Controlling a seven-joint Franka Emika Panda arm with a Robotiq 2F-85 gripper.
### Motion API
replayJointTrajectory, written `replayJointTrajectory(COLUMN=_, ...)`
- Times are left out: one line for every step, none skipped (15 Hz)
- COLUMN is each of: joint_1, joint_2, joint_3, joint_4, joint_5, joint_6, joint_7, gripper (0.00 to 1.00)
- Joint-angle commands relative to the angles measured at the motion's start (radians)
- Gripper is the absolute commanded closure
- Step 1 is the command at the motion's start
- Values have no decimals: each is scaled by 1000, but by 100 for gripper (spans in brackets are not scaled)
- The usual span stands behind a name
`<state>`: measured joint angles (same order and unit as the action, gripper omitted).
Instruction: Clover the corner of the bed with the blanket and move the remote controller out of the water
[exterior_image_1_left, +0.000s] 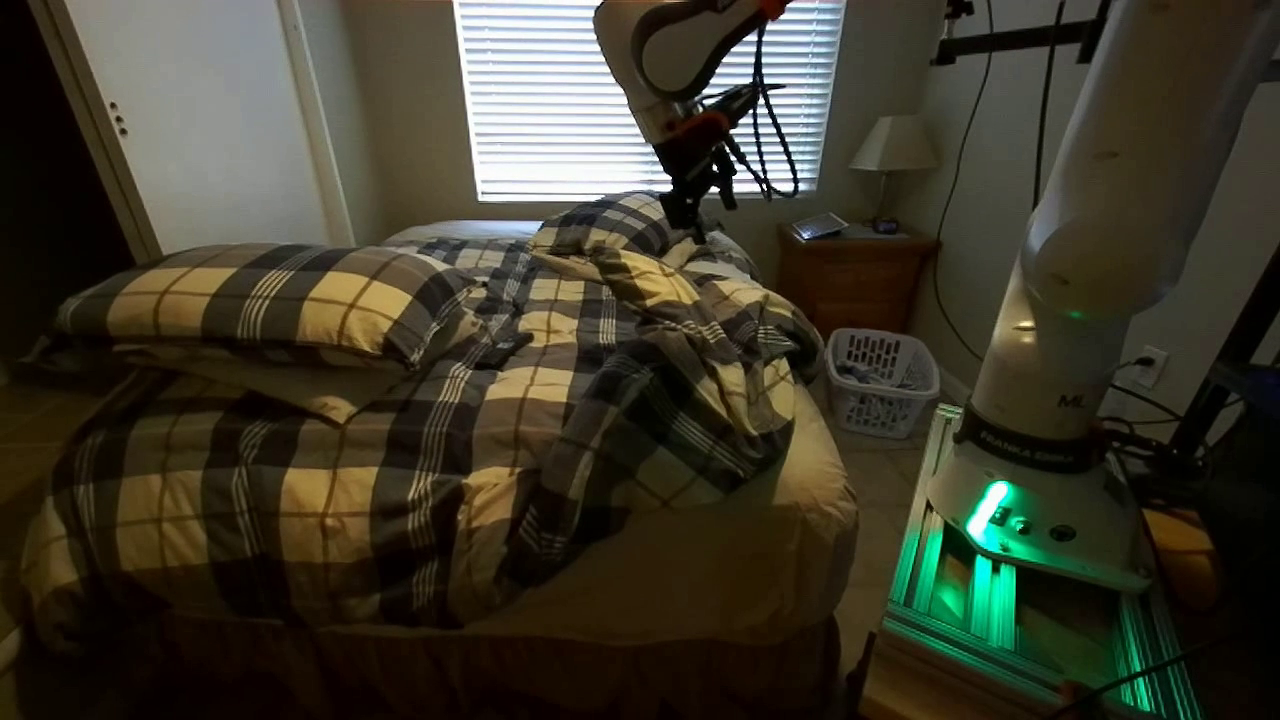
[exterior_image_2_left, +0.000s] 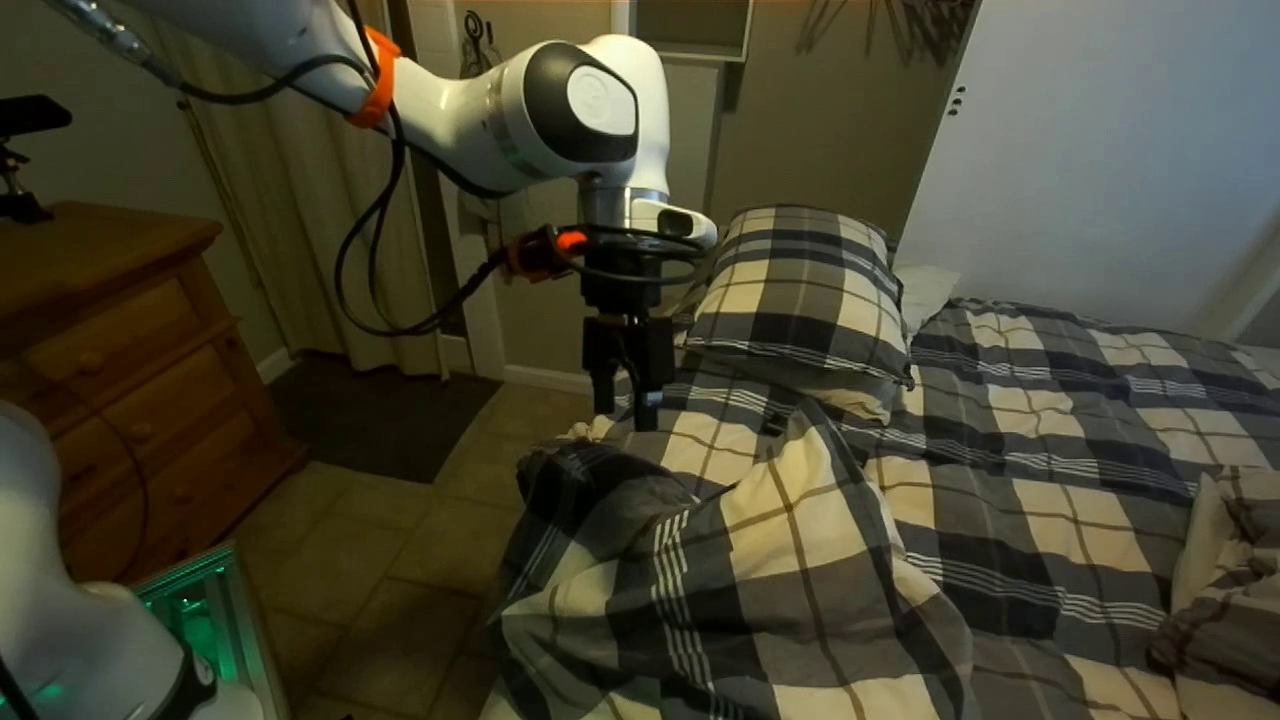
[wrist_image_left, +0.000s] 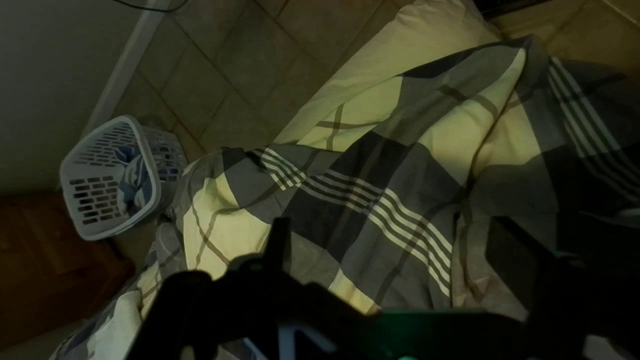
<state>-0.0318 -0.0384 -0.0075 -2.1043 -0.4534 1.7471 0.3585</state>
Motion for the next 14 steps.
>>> replayJointTrajectory(joint_1=-4, joint_2=21, joint_3=-8, joint_4=8, joint_5=-16, joint_6=14, joint_7=7, gripper=0)
replayJointTrajectory(joint_1=-13, joint_2=40, joint_3=-17, joint_4=10, joint_5=-56, joint_6=68, joint_7=23, gripper=0)
replayJointTrajectory(joint_1=-20, joint_2=55, joint_3=-26, joint_4=9, joint_5=-72, joint_6=122, joint_7=16, gripper=0)
replayJointTrajectory(joint_1=-27, joint_2=67, joint_3=-35, joint_4=-4, joint_5=-139, joint_6=223, joint_7=24, gripper=0)
replayJointTrajectory(joint_1=-33, joint_2=81, joint_3=-47, joint_4=-9, joint_5=-165, joint_6=313, joint_7=21, gripper=0)
replayJointTrajectory(joint_1=-39, joint_2=99, joint_3=-58, joint_4=-7, joint_5=-188, joint_6=398, joint_7=33, gripper=0)
replayJointTrajectory(joint_1=-47, joint_2=121, joint_3=-71, joint_4=-8, joint_5=-190, joint_6=485, joint_7=45, gripper=0)
replayJointTrajectory(joint_1=-51, joint_2=144, joint_3=-81, joint_4=-3, joint_5=-174, joint_6=556, joint_7=55, gripper=0)
replayJointTrajectory(joint_1=-53, joint_2=163, joint_3=-89, joint_4=1, joint_5=-155, joint_6=611, joint_7=64, gripper=0)
replayJointTrajectory(joint_1=-50, joint_2=186, joint_3=-98, joint_4=8, joint_5=-163, joint_6=656, joint_7=90, gripper=0)
replayJointTrajectory(joint_1=-48, joint_2=208, joint_3=-106, joint_4=14, joint_5=-155, joint_6=693, joint_7=100, gripper=0)
replayJointTrajectory(joint_1=-43, joint_2=234, joint_3=-115, joint_4=23, joint_5=-159, joint_6=726, joint_7=122, gripper=0)
replayJointTrajectory(joint_1=-38, joint_2=261, joint_3=-123, joint_4=36, joint_5=-163, joint_6=748, joint_7=140, gripper=0)
replayJointTrajectory(joint_1=-33, joint_2=288, joint_3=-131, joint_4=53, joint_5=-164, joint_6=765, joint_7=152, gripper=0)
